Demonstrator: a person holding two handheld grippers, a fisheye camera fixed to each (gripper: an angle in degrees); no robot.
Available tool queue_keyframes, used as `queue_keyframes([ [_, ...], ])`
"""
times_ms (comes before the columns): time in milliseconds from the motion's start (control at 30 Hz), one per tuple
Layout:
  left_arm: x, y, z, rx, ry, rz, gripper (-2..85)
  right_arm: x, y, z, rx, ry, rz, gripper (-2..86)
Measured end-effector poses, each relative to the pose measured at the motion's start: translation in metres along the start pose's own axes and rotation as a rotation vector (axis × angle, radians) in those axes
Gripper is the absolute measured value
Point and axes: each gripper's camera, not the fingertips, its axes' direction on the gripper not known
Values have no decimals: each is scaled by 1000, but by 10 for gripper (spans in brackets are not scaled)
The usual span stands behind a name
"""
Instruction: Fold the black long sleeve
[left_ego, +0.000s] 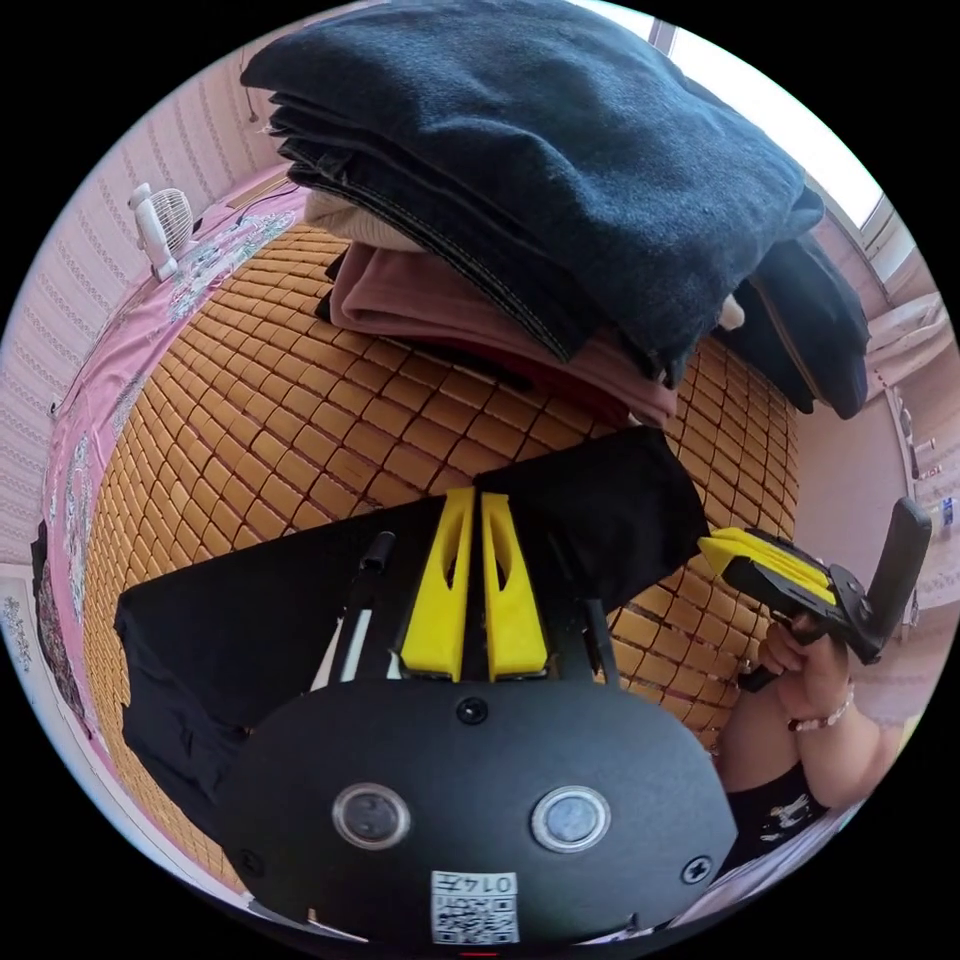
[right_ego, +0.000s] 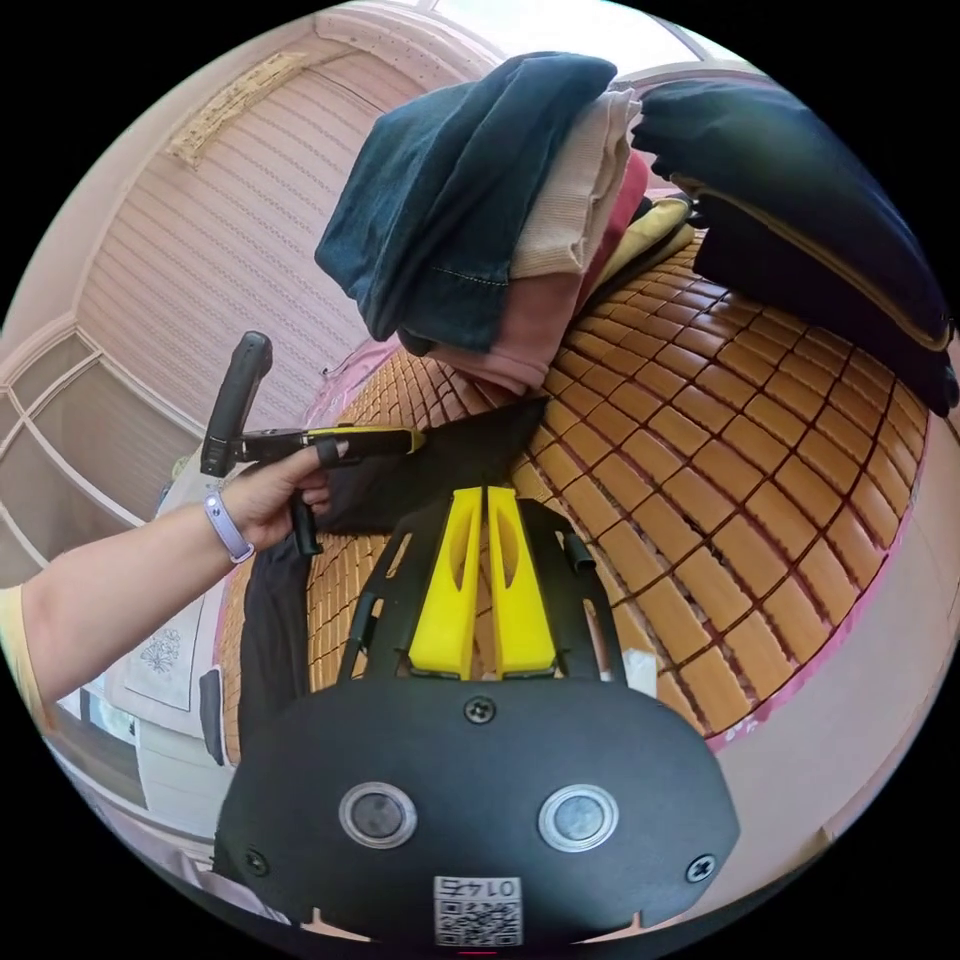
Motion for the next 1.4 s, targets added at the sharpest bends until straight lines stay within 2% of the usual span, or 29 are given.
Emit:
queue_keyframes([
  [133, -16, 22, -30, 55, -10, -5, -10, 0, 4, -11, 67, -176, -20, 4],
  [200, -34, 46, -64, 139, -17, -36, -10, -7, 7, -17, 104, -285, -58, 4],
  [267, -50, 69, -95, 214, -8, -75, -10, -26, 12, -32, 171, -385, -167, 3],
  [333, -67, 98, -131, 306, 9, -105, -10, -47, 14, -49, 228, -399, -257, 3],
  [400, -85, 147, -184, 447, 24, -103, -10, -76, 13, -67, 281, -459, -348, 4],
  [500, -100, 226, -248, 608, -53, -116, -10, -145, 13, -88, 316, -593, -558, 5],
  [600, -116, 317, -289, 681, -142, -221, -9, -226, 24, -89, 244, -786, -771, 10],
  [667, -127, 375, -298, 672, -165, -346, -6, -287, 49, -66, 51, -899, -900, 23],
  [833, -152, 527, -285, 536, -100, -683, 0, -352, 142, 2, -334, -810, -1133, 70],
  [900, -152, 585, -281, 498, -105, -801, 4, -355, 171, 22, -432, -780, -1140, 71],
  [967, -154, 614, -280, 488, -103, -862, 9, -356, 196, 46, -577, -746, -1112, 71],
  [1067, -164, 640, -277, 485, -66, -895, 29, -357, 216, 67, -685, -685, -1080, 69],
  [1200, -190, 651, -270, 519, -1, -897, 44, -362, 222, 84, -734, -624, -1038, 69],
  [1400, -235, 643, -263, 519, 60, -832, 55, -377, 186, 114, -593, -439, -1002, 80],
])
